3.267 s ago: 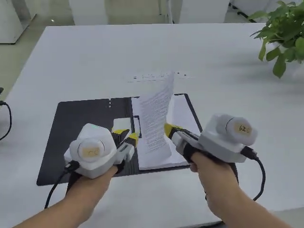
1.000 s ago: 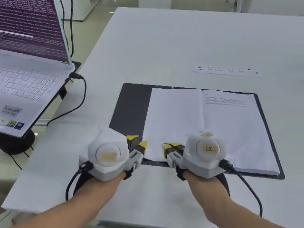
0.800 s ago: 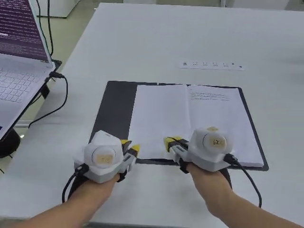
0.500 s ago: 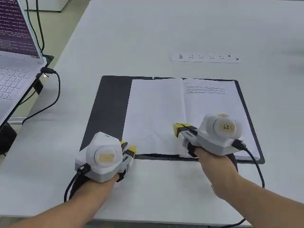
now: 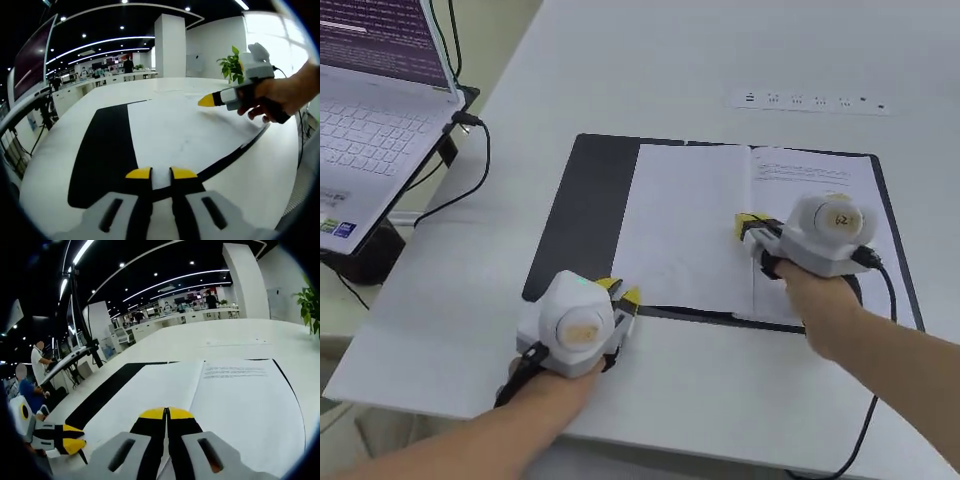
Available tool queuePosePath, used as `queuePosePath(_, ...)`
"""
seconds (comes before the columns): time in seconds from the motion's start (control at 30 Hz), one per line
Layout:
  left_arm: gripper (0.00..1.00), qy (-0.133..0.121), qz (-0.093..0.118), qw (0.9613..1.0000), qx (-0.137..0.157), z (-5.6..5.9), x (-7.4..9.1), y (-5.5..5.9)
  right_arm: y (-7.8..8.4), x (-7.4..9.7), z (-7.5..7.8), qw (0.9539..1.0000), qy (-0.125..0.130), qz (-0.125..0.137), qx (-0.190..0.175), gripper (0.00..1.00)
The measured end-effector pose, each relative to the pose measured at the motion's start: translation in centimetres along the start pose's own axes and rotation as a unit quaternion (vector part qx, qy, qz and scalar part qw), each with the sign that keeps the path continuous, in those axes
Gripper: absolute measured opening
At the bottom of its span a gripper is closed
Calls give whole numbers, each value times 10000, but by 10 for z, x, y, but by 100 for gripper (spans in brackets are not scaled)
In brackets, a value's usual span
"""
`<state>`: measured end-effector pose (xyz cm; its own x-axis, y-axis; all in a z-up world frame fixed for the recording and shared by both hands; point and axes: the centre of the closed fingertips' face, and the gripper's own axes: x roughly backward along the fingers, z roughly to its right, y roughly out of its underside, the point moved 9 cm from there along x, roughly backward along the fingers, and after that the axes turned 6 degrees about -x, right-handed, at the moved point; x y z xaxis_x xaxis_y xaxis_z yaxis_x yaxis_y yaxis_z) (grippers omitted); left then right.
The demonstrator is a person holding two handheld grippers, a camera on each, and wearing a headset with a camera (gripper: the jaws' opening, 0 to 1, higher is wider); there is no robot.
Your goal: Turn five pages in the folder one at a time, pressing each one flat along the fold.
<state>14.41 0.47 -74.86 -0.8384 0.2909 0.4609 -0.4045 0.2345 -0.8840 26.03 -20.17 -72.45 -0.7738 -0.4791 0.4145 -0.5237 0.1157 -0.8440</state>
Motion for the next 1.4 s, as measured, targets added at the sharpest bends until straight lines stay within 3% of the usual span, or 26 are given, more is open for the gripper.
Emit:
queuePosePath(0.37, 12, -53, 41, 10000, 30, 0, -2, 2, 1, -8, 6, 9998, 79, -61, 152, 0)
queuePosePath(1.03, 12, -75, 107, 9999, 22, 1, -1, 3, -19, -37, 13, 9995, 80, 120, 290, 0)
queuePosePath(1.1, 12, -74, 109, 9999, 13, 1, -1, 3, -22, -40, 14, 9994, 122, 237, 217, 0)
queuePosePath(1.4, 12, -80, 126, 9999, 20, 1, 0, 3, -30, -54, 25, 9989, 286, 167, 326, 0)
